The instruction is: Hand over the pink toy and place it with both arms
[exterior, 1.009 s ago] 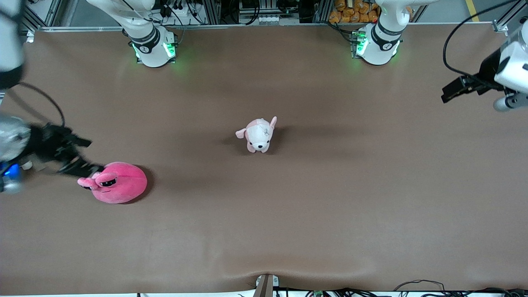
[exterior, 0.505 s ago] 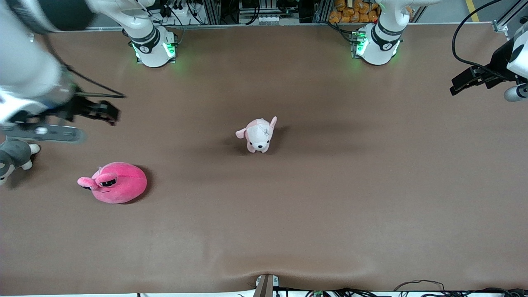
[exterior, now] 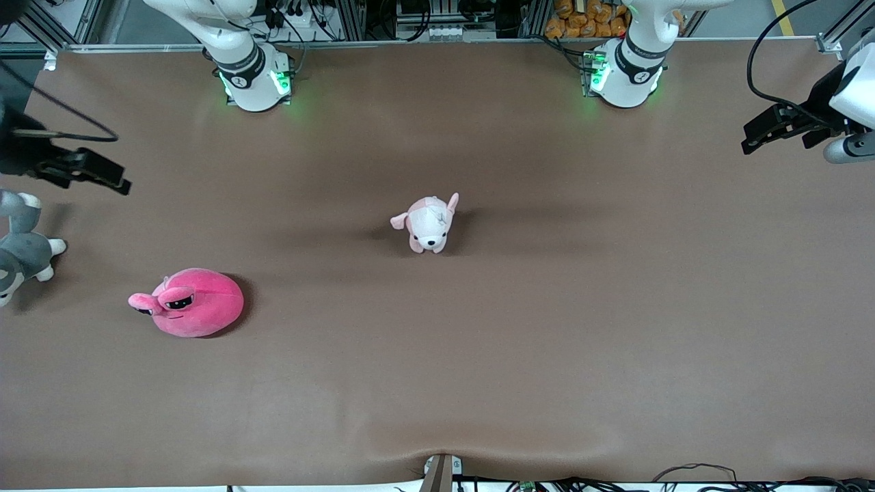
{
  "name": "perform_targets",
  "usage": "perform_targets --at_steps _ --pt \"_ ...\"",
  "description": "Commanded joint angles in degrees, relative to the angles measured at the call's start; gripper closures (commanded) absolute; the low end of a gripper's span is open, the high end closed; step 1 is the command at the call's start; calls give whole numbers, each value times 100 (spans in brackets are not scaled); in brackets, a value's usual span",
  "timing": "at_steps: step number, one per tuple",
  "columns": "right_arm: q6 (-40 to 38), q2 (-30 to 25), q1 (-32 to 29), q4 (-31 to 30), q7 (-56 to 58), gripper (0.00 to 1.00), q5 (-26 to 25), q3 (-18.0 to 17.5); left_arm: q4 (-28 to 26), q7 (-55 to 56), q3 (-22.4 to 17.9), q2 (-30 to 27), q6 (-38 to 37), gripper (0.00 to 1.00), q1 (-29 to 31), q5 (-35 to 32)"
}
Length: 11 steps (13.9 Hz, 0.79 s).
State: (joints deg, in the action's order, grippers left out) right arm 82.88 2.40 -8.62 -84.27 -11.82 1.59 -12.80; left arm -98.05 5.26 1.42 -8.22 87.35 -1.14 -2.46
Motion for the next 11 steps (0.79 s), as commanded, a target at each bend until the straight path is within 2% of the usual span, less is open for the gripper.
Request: perform_targets --at_steps 1,3,6,11 --pt "298 -715 165 -854 84 0 97 -82 102 -262 -37 -13 -25 0 18 -35" --pt "281 -427 177 -286 145 0 -78 -73 102 -209 -11 -4 -33 0 9 -44" --pt "-236 111 159 454 513 0 -326 -64 111 -227 -2 -12 -42 0 0 -27" --pt "-203 129 115 473 479 0 -291 -38 199 18 147 14 -42 0 -53 -18"
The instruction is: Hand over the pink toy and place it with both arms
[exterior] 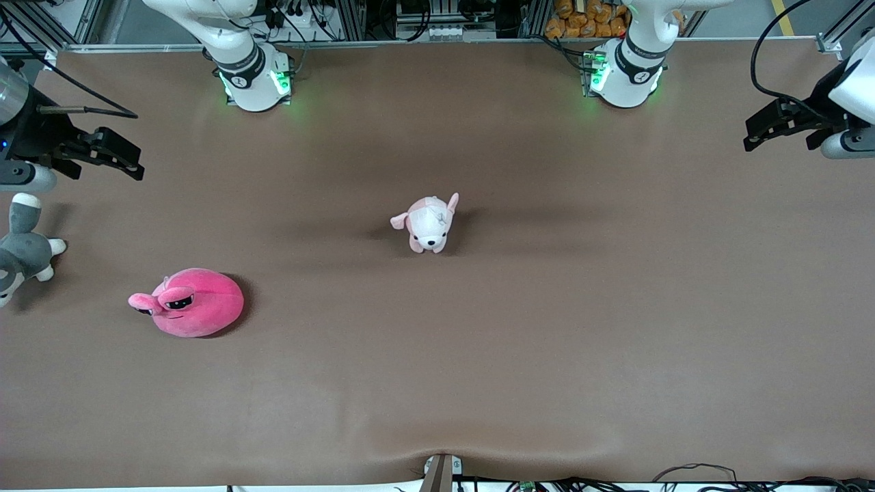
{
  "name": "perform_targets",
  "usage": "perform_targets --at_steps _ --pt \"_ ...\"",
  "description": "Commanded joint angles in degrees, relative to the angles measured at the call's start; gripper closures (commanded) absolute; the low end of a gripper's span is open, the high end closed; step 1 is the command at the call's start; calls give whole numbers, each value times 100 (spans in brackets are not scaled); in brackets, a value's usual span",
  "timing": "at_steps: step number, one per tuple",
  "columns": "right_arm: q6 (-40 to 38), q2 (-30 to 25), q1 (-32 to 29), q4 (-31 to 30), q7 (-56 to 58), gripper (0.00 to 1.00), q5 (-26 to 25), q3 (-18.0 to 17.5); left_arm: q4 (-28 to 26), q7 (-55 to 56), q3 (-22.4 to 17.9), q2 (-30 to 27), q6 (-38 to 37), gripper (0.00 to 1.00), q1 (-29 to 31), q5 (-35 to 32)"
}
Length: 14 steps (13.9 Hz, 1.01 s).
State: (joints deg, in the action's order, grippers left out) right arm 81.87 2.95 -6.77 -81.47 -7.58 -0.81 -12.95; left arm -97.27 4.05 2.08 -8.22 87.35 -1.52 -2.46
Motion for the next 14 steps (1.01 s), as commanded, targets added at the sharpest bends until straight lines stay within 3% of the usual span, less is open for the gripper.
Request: perform_targets --at_steps 1,5,14 --pt "-84 83 -70 202 55 0 -59 -14 129 175 82 14 -43 0 -32 -18" --pt "-92 101 -70 202 37 0 -51 -14 620 149 73 303 -208 0 3 8" --pt "-93 136 -70 193 11 0 -42 -14 639 527 196 304 -315 0 -15 8"
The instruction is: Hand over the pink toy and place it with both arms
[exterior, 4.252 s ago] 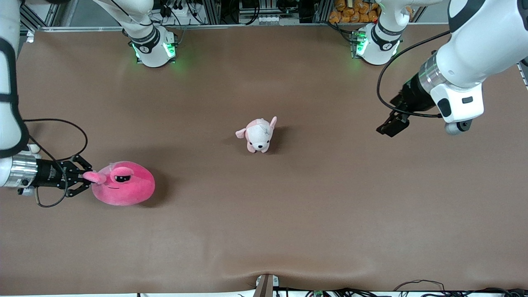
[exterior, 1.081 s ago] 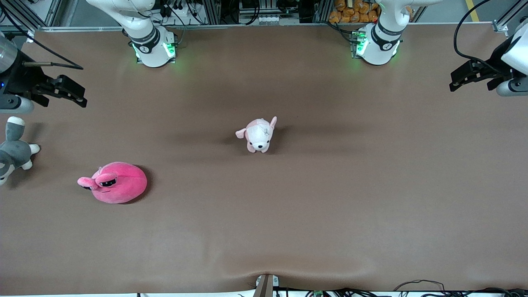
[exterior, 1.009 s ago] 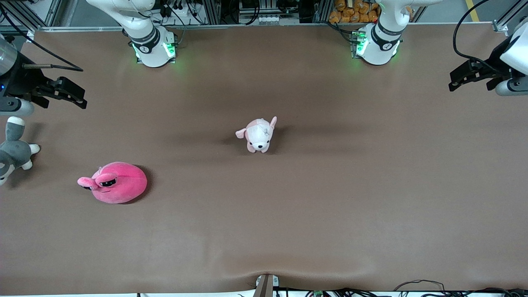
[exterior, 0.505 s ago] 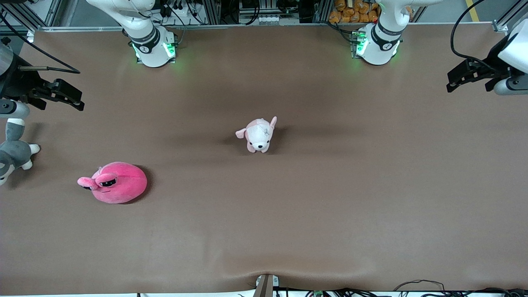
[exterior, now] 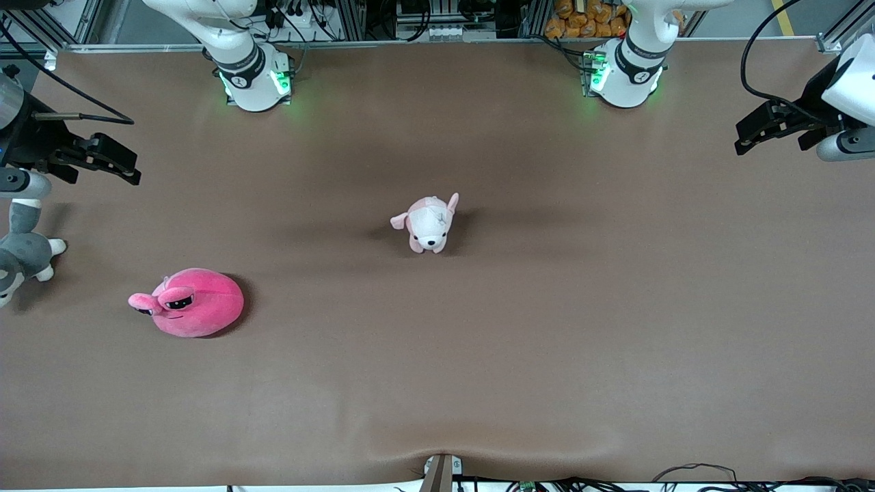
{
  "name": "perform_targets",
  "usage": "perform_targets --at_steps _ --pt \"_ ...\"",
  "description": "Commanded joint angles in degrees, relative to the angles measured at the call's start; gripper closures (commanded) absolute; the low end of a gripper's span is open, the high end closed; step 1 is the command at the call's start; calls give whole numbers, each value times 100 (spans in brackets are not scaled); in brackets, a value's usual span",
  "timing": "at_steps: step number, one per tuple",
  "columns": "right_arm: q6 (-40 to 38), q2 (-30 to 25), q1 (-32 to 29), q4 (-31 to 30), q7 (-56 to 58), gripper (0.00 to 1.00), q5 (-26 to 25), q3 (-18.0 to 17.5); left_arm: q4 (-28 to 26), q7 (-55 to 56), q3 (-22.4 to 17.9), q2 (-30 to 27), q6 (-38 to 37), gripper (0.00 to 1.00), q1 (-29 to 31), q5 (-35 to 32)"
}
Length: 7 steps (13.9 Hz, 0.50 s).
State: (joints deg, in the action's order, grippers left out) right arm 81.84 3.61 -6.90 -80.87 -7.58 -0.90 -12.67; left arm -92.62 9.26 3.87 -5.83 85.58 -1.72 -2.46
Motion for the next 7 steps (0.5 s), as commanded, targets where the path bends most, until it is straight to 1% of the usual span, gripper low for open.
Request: perform_targets --at_steps 1,7 --pt "-89 70 -57 142 11 0 -33 -42 174 -12 17 64 -138 0 13 8" --pt "-89 78 -110 133 11 0 -24 -33 148 -100 17 47 -208 0 40 8"
